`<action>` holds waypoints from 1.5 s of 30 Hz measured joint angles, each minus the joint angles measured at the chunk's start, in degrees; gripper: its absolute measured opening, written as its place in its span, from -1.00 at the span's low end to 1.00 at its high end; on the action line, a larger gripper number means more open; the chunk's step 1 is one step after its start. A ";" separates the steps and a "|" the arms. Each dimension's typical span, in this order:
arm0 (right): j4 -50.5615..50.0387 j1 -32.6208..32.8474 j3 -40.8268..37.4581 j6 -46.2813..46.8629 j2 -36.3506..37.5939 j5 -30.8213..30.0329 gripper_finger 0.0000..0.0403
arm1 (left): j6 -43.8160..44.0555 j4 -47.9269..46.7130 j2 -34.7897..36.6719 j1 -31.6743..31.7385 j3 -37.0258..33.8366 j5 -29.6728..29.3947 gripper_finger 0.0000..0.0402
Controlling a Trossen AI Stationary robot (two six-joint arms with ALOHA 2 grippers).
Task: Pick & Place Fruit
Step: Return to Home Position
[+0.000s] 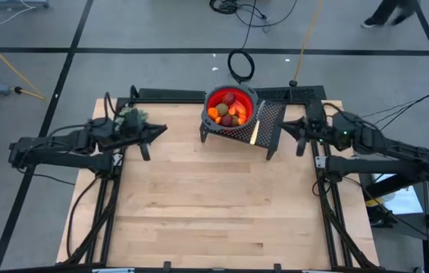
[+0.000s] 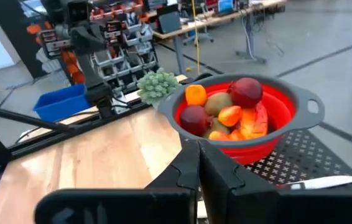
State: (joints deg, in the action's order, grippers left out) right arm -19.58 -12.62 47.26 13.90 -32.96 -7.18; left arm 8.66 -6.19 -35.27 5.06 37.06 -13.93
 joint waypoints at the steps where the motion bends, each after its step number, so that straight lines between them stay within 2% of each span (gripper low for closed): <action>1: -0.02 0.00 -0.50 -0.46 1.03 -0.02 -1.00 | -0.18 -0.35 0.41 -0.02 0.00 0.57 -0.99; 9: -0.98 0.00 -2.38 -3.71 6.94 0.01 -1.00 | -2.84 -1.35 3.14 -3.10 -1.12 1.02 -0.99; 17: -5.71 -0.01 -2.44 -6.52 9.54 3.01 -1.00 | -3.13 9.71 11.64 -6.59 -12.79 1.05 -1.00; 24: -9.43 -0.02 -2.44 -7.59 11.12 2.90 -1.00 | -3.47 4.46 21.79 -7.43 -17.68 1.02 -0.99; 31: -9.70 -0.02 -2.99 -7.77 13.64 2.84 -1.00 | -2.73 -4.67 31.13 -7.43 -18.27 0.98 -0.99; 35: -6.65 -0.02 -7.73 -7.23 16.51 2.84 -1.00 | -1.94 -8.66 34.08 -7.43 -18.27 0.94 -0.99; 40: 3.42 -0.02 -16.09 -7.15 19.85 2.84 -1.00 | -1.58 -10.59 34.28 -7.41 -18.65 0.71 -0.99; 45: 5.07 -0.02 -21.11 -5.70 21.82 2.67 -1.00 | -0.72 -4.53 34.23 -7.39 -24.19 0.43 -0.99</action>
State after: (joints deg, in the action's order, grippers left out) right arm -14.50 -12.64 26.15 8.21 -11.14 -4.50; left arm 7.95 -10.72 -1.04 -2.33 12.87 -13.50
